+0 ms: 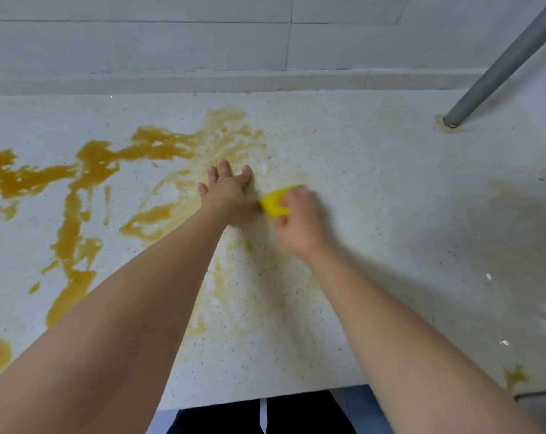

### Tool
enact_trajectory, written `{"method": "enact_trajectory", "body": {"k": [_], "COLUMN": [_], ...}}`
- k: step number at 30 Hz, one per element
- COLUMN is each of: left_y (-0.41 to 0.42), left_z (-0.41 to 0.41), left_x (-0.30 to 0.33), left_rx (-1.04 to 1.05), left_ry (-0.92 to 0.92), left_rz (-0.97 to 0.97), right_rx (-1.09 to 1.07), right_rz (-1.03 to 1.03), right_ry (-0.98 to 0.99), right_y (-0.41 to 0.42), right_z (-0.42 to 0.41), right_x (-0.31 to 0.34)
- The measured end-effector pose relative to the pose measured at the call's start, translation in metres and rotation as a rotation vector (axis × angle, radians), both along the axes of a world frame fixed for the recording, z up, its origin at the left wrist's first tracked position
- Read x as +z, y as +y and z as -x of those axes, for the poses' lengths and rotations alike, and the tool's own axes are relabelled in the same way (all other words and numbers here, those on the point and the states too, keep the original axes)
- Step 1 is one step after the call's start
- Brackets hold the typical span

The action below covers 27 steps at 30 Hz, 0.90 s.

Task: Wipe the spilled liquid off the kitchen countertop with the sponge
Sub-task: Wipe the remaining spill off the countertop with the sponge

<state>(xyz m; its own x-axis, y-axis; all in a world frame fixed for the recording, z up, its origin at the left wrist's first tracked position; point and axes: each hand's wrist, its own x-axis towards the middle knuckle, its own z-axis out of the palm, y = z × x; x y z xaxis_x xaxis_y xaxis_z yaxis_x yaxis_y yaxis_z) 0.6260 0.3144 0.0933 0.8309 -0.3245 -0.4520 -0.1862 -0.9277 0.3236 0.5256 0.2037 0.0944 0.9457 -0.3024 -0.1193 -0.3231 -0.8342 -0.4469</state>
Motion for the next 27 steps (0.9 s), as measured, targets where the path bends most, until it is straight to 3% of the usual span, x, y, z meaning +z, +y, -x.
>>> {"method": "enact_trajectory", "body": {"k": [2, 6, 7, 12, 14, 17, 18, 22, 23, 25, 27], "left_y": [0.000, 0.001, 0.001, 0.001, 0.003, 0.008, 0.009, 0.012, 0.014, 0.018, 0.019], "left_z": [0.000, 0.000, -0.001, 0.000, 0.002, 0.010, 0.015, 0.042, 0.048, 0.057, 0.078], "left_x": [0.000, -0.001, -0.001, 0.000, 0.001, 0.002, 0.003, 0.005, 0.006, 0.007, 0.007], "left_rx": [-0.002, -0.007, -0.005, 0.002, -0.018, -0.012, -0.008, 0.015, 0.031, 0.019, -0.005], "left_ry": [-0.005, 0.000, -0.001, -0.007, -0.014, -0.007, -0.002, -0.024, -0.017, -0.001, 0.010], "left_rz": [-0.001, -0.010, -0.004, 0.024, 0.017, 0.033, 0.043, 0.042, 0.033, -0.002, -0.038], "right_rx": [0.112, -0.442, -0.485, 0.069, -0.067, -0.503, -0.515, 0.017, 0.054, -0.110, -0.422], "right_rz": [0.026, 0.088, 0.085, -0.010, 0.086, 0.160, 0.161, -0.006, 0.008, 0.085, 0.151], "right_ry": [-0.040, -0.014, -0.011, -0.033, -0.047, -0.032, -0.023, -0.082, -0.119, -0.131, -0.076], "right_y": [0.002, -0.060, -0.055, 0.021, -0.006, -0.044, -0.035, 0.033, 0.029, -0.005, -0.043], "right_z": [0.001, 0.006, 0.007, 0.015, 0.022, 0.042, 0.044, 0.051, 0.057, 0.066, 0.085], "right_x": [-0.003, -0.003, -0.003, -0.006, -0.005, -0.007, -0.006, -0.009, -0.011, -0.009, -0.006]}}
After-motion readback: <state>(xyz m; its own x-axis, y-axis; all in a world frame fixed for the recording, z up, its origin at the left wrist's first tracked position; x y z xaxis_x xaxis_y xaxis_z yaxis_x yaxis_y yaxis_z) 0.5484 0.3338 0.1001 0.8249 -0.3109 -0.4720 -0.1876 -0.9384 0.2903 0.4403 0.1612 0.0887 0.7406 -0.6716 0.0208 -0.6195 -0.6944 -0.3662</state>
